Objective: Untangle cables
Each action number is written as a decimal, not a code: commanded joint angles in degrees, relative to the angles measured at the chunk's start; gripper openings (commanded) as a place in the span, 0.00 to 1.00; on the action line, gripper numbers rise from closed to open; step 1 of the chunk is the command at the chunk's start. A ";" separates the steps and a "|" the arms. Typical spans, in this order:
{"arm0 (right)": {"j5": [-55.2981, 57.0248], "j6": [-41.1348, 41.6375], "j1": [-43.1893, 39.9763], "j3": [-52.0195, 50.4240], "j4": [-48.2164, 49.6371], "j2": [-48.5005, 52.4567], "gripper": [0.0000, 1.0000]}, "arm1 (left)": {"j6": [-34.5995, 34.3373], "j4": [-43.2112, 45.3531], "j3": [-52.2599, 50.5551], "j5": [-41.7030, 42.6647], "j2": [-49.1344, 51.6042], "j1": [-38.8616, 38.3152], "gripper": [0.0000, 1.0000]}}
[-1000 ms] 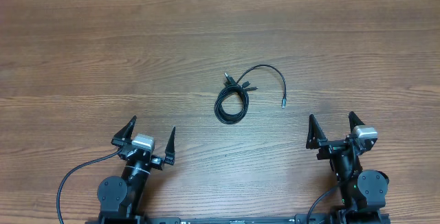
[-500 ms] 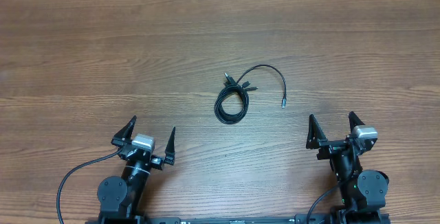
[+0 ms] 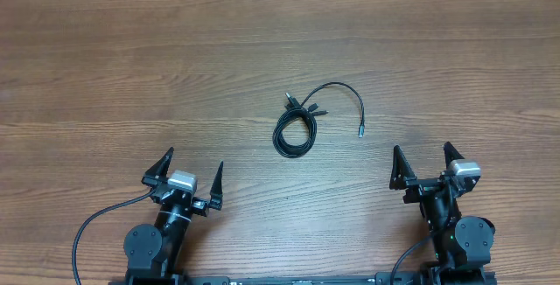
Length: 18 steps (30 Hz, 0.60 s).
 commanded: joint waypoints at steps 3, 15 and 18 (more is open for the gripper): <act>0.72 -0.07 0.28 -0.57 0.37 0.02 1.00 | 0.70 -0.02 -0.20 -0.33 -0.44 0.35 1.00; 0.72 -0.07 0.28 -0.57 0.37 0.00 1.00 | 0.70 -0.02 -0.20 -0.33 -0.44 0.35 1.00; 0.72 -0.07 0.28 -0.57 0.37 0.00 1.00 | 0.76 -0.02 -0.20 -0.83 -0.44 0.37 1.00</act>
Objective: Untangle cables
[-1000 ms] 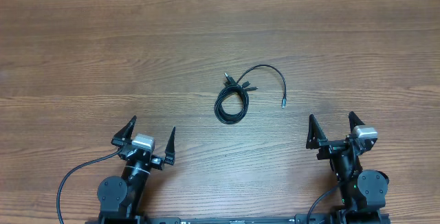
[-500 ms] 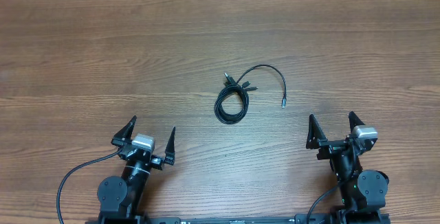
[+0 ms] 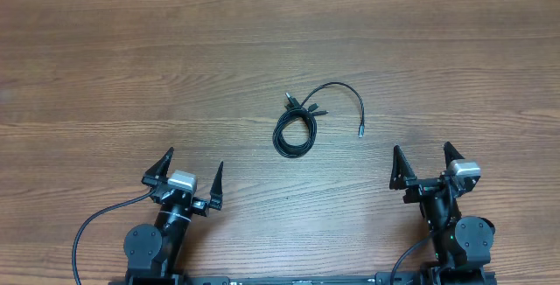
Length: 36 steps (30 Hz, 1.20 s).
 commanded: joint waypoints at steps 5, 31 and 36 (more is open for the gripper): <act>0.74 -0.07 0.26 -0.57 0.35 0.02 1.00 | 0.68 -0.07 -0.20 -0.70 -0.44 0.35 1.00; 0.74 -0.07 0.26 -0.57 0.35 0.00 1.00 | -11.47 -9.07 9.64 -8.17 4.85 0.35 1.00; 0.74 -0.07 0.26 -0.57 0.35 0.00 1.00 | -11.50 -10.10 15.13 -8.11 14.19 0.35 1.00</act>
